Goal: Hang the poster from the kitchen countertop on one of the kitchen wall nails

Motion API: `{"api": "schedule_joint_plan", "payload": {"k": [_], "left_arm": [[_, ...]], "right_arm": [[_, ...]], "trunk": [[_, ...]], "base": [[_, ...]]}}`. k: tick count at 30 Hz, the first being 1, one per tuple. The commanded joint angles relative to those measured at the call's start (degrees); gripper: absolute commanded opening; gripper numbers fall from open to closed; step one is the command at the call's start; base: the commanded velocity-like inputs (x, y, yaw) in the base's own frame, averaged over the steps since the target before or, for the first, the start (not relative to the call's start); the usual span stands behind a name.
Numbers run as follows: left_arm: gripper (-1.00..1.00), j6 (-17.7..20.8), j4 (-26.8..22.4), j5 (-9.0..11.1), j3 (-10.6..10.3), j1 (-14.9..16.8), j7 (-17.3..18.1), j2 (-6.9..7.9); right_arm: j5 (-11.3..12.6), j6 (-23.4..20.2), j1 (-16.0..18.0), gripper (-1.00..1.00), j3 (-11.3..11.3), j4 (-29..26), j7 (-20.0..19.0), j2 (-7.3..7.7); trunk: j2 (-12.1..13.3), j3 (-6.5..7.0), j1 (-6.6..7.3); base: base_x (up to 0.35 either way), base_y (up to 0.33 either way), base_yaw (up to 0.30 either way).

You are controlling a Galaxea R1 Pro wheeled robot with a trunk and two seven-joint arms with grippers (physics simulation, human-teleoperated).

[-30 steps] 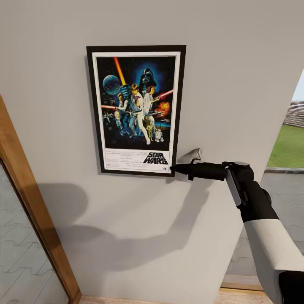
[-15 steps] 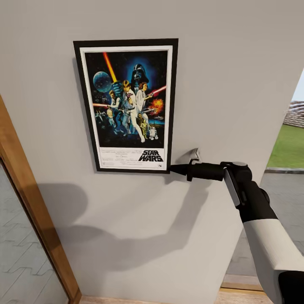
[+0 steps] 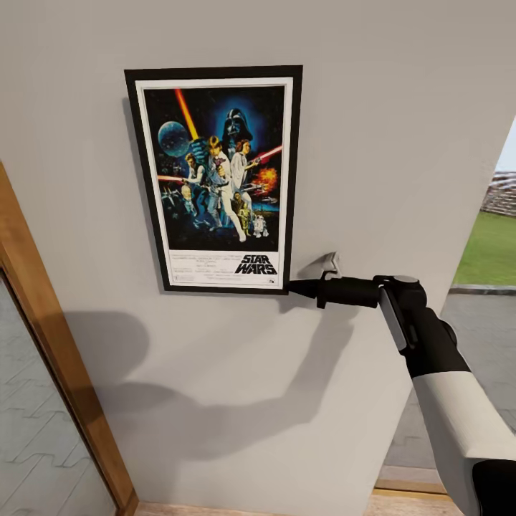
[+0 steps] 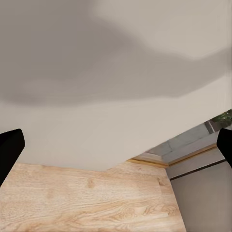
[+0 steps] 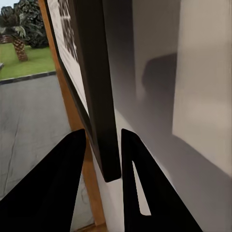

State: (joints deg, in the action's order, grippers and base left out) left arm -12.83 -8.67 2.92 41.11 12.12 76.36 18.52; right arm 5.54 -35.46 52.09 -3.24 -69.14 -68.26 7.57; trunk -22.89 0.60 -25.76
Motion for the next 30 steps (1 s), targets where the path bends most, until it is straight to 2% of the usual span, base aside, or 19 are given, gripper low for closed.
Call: {"api": "schedule_joint_plan", "payload": {"k": [1, 10, 11, 30], "left_arm": [[1.00, -0.35, 0.05, 0.33, -0.25, 0.01, 0.09, 0.03], [1.00, -0.35, 0.05, 0.33, -0.25, 0.01, 0.06, 0.03], [1.00, -0.35, 0.05, 0.33, -0.25, 0.01, 0.06, 0.03], [1.00, -0.35, 0.05, 0.33, -0.25, 0.01, 0.07, 0.27]], "right_arm": [[0.61, -3.76, -0.01, -1.00, 1.41, 0.07, 0.05, 0.08], [0.62, -3.74, -0.03, -1.00, 1.43, 0.14, 0.06, 0.08], [0.63, -3.74, -0.03, 1.00, 1.48, 0.14, 0.06, 0.08], [0.97, -3.74, 0.01, 1.00, 1.65, 0.14, 0.04, 0.08]], "trunk": [[-0.03, -0.04, -0.02], [-0.03, -0.04, -0.02], [-0.03, -0.04, -0.02], [-0.03, -0.04, -0.02]], "base": [[0.000, 0.000, 0.000], [0.000, 0.000, 0.000], [0.000, 0.000, 0.000], [0.000, 0.000, 0.000]]}}
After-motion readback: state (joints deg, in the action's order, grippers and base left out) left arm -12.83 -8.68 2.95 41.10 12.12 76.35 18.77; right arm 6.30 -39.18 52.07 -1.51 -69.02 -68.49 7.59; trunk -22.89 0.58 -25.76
